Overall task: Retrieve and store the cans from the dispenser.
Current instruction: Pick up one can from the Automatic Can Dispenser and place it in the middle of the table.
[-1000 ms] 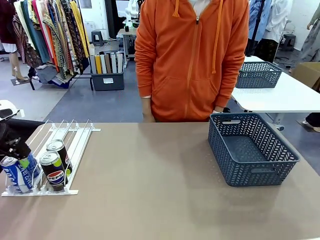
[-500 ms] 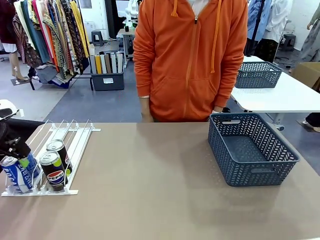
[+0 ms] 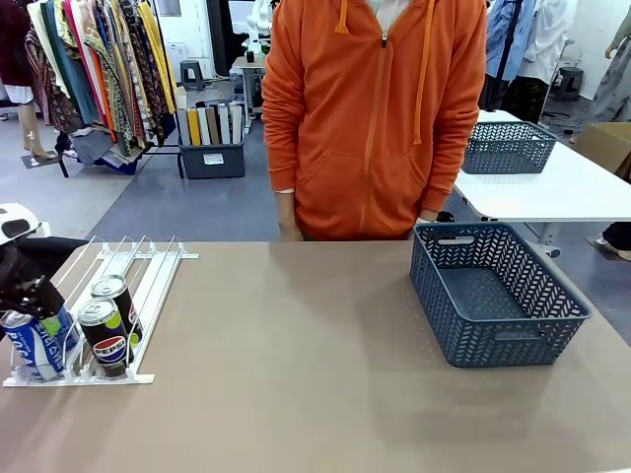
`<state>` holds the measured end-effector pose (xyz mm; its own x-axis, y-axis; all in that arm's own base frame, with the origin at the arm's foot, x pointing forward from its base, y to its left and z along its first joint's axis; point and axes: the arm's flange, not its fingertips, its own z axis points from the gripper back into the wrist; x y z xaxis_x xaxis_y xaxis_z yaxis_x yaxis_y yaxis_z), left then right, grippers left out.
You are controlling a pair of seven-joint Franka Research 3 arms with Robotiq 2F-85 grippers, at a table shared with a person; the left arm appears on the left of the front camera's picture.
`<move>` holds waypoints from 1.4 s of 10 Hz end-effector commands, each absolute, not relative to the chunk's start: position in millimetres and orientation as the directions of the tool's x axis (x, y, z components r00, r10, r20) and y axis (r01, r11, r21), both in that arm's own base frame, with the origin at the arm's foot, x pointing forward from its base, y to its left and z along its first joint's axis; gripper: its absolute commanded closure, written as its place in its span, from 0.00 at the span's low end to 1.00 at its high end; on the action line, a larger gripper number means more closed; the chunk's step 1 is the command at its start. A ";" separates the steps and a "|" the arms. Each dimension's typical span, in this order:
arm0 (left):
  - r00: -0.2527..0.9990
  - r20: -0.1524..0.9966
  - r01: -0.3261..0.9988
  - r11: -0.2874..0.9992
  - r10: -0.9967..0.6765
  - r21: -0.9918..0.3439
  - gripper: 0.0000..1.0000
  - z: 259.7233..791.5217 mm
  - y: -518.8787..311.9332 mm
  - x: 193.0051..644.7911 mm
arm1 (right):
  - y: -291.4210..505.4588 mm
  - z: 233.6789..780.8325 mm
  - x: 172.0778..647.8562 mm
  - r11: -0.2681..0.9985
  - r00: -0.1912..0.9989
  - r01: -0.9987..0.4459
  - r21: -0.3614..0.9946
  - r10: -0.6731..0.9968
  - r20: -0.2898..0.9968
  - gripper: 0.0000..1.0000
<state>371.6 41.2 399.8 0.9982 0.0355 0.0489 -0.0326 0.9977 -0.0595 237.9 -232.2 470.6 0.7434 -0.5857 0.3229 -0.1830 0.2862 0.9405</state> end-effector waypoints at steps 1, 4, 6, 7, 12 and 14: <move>0.998 0.032 -0.059 0.998 0.059 -0.015 0.00 395.5 39.9 376.4 | -233.4 472.6 241.3 0.287 0.727 -0.215 0.934 -0.591 0.349 0.00; 0.997 0.045 -0.064 0.998 0.064 -0.008 0.43 395.8 40.5 377.0 | -233.4 472.6 241.3 0.287 0.727 -0.215 0.934 -0.591 0.349 0.00; 0.997 0.045 -0.068 0.998 0.068 -0.004 1.00 396.8 41.7 376.4 | -233.4 472.6 241.3 0.287 0.727 -0.215 0.934 -0.591 0.349 0.00; 0.997 0.046 -0.068 0.998 0.068 -0.004 1.00 396.4 41.6 376.8 | -233.4 472.6 241.3 0.287 0.727 -0.215 0.934 -0.591 0.349 0.00; 0.997 0.065 -0.048 0.999 0.048 -0.005 1.00 403.7 39.1 372.1 | -233.4 472.6 241.3 0.287 0.727 -0.215 0.934 -0.591 0.349 0.00; 0.991 0.130 -0.027 0.999 0.022 0.033 1.00 448.5 36.5 358.5 | -233.4 472.6 241.3 0.287 0.727 -0.215 0.934 -0.591 0.349 0.00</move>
<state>369.8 36.7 418.2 0.9969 0.0234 0.0749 -0.0230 0.9997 -0.0060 237.9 -232.3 470.3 0.7440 -0.5855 0.3220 -0.1826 0.2855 0.9408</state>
